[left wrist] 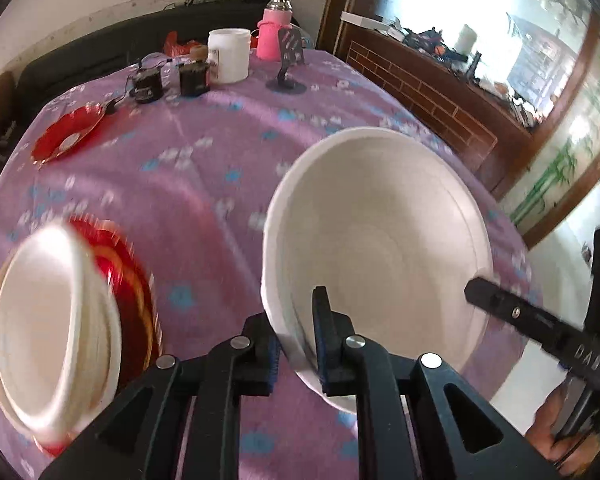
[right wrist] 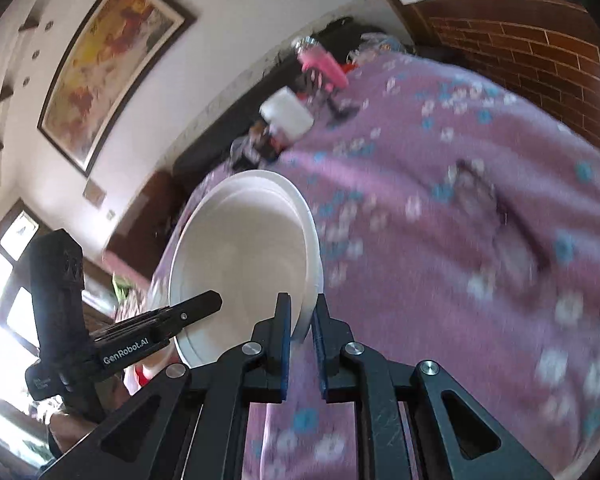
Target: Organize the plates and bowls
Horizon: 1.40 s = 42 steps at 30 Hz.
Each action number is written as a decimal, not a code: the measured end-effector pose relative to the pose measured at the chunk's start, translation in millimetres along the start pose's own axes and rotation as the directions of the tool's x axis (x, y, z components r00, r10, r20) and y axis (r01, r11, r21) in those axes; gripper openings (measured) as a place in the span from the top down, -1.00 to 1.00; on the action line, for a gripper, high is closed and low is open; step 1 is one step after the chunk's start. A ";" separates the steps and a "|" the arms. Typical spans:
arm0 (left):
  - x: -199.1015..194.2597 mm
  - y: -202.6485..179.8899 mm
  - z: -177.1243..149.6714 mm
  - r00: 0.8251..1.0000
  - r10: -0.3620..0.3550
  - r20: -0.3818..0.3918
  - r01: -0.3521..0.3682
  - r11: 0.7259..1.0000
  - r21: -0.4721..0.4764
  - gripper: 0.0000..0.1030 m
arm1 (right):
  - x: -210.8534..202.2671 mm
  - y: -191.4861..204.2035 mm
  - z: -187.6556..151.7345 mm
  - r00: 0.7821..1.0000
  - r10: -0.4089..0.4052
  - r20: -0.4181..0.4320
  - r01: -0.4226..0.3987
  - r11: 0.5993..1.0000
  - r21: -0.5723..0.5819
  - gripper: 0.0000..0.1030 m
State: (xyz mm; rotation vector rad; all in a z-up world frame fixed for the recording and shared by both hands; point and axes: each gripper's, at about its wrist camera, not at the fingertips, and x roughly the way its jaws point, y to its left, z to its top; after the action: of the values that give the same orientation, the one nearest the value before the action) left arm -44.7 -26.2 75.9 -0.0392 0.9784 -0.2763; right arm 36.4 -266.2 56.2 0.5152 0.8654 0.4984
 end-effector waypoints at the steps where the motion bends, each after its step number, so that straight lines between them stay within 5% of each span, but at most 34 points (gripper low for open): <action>1: -2.0 1.3 -9.8 1.000 0.005 0.003 -0.005 1.000 0.003 0.73 | -0.8 3.9 -7.3 1.000 -0.009 -0.009 0.009 1.000 -0.015 0.77; 12: 13.3 6.1 -50.1 0.995 0.093 0.031 -0.094 0.995 0.045 0.65 | 21.6 15.0 -39.1 0.987 -0.158 -0.041 0.155 0.985 -0.079 0.74; 23: 11.7 9.0 -58.7 0.974 0.177 0.139 -0.190 0.978 0.088 0.37 | 21.9 20.0 -44.7 0.983 -0.181 -0.033 0.178 0.981 -0.083 0.55; 42: 8.8 15.2 -75.2 0.959 0.188 0.210 -0.217 0.968 0.123 0.02 | 21.8 29.5 -52.1 0.979 -0.203 0.007 0.203 0.974 -0.104 0.52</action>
State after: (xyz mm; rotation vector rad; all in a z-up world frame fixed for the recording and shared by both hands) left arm -98.7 -6.8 24.2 0.1643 0.7563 -0.1499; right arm 0.3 -219.0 33.1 0.3258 0.8799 0.3547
